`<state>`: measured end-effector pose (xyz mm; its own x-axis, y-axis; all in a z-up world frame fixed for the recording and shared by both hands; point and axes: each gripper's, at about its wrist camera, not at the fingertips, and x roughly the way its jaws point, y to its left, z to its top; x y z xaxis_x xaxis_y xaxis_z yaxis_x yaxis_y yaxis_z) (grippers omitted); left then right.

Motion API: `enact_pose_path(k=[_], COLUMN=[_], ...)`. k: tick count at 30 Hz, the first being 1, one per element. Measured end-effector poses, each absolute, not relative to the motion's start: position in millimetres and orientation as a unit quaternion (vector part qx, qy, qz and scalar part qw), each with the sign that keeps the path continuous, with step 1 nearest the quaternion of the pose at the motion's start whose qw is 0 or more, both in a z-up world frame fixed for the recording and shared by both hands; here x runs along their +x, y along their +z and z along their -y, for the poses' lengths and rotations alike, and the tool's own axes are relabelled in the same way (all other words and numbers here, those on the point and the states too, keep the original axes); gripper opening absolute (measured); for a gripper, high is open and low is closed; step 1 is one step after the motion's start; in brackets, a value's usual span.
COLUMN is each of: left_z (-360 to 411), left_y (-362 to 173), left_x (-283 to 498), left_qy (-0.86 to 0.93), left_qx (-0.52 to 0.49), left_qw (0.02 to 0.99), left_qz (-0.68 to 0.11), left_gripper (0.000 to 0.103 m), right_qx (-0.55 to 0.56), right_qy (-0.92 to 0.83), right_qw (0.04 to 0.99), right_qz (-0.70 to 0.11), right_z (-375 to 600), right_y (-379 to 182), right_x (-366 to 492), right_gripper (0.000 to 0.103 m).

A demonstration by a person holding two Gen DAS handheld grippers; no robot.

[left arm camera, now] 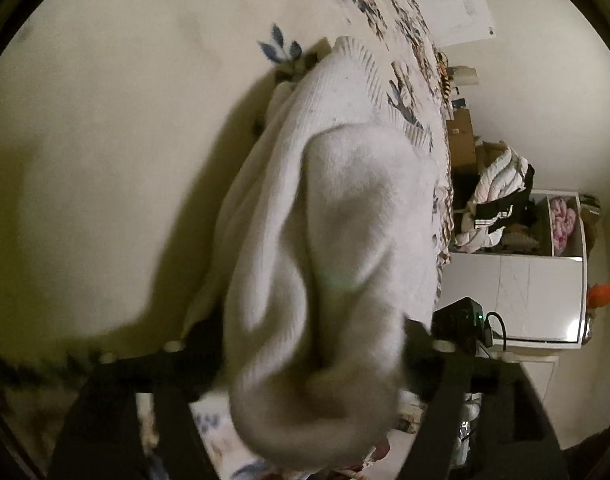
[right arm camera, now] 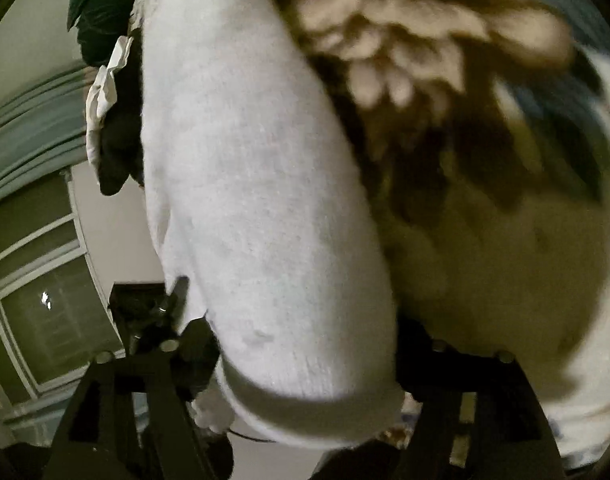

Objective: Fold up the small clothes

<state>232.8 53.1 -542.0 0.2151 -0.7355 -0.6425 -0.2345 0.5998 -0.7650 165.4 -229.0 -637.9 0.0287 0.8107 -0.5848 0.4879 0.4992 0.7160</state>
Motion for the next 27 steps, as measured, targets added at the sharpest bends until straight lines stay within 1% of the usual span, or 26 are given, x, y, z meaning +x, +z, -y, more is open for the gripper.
enact_pose_path(k=[1,3,5,6,7,9,10,12,15,19,27], left_z=[-50.8,-46.4,-42.4,-39.0,-37.7,-37.9,-39.0,-38.2,-35.2,-37.4,-54.2], left_y=[-547.3,-552.1,-549.1,-545.1,-542.2,-533.6,-530.6,-517.6,-494.7,-447.3,-343.6], left_x=[240.7,247.6,249.7,249.6,247.4,243.9,242.3,238.2,237.6,247.3,298.0], left_qy=[-0.192,-0.199,-0.202,-0.208,-0.207,-0.205,-0.203,-0.197,-0.187,-0.189,-0.197], left_qx=[-0.405,-0.411,-0.396,-0.388,-0.381,-0.376,-0.382,-0.391,-0.399,-0.401,-0.397], left_qw=[0.661,0.652,0.660,0.665,0.669,0.675,0.675,0.679,0.686,0.701,0.731], left_qz=[-0.602,-0.605,-0.606,-0.604,-0.604,-0.600,-0.598,-0.589,-0.579,-0.559,-0.519], left_gripper=[0.079,0.080,0.080,0.079,0.075,0.048,0.045,0.040,0.039,0.039,0.039], right_qx=[0.477,0.474,0.462,0.456,0.455,0.461,0.464,0.471,0.472,0.470,0.429], right_qy=[0.157,0.158,0.160,0.160,0.158,0.151,0.148,0.147,0.151,0.166,0.203], right_qw=[0.536,0.534,0.542,0.550,0.555,0.557,0.560,0.563,0.571,0.579,0.618], right_qz=[-0.679,-0.682,-0.683,-0.681,-0.678,-0.674,-0.670,-0.663,-0.655,-0.645,-0.627], right_z=[224.3,222.8,213.9,210.3,207.8,207.2,207.4,204.7,196.4,198.0,188.5], right_y=[-640.5,-650.7,-650.7,-647.9,-644.9,-638.1,-633.0,-619.3,-589.1,-542.5,-426.7], right_x=[170.9,181.2,186.9,188.3,188.8,188.2,187.7,188.2,195.4,214.0,287.5], right_gripper=[0.086,0.087,0.088,0.085,0.076,0.061,0.057,0.055,0.052,0.051,0.050])
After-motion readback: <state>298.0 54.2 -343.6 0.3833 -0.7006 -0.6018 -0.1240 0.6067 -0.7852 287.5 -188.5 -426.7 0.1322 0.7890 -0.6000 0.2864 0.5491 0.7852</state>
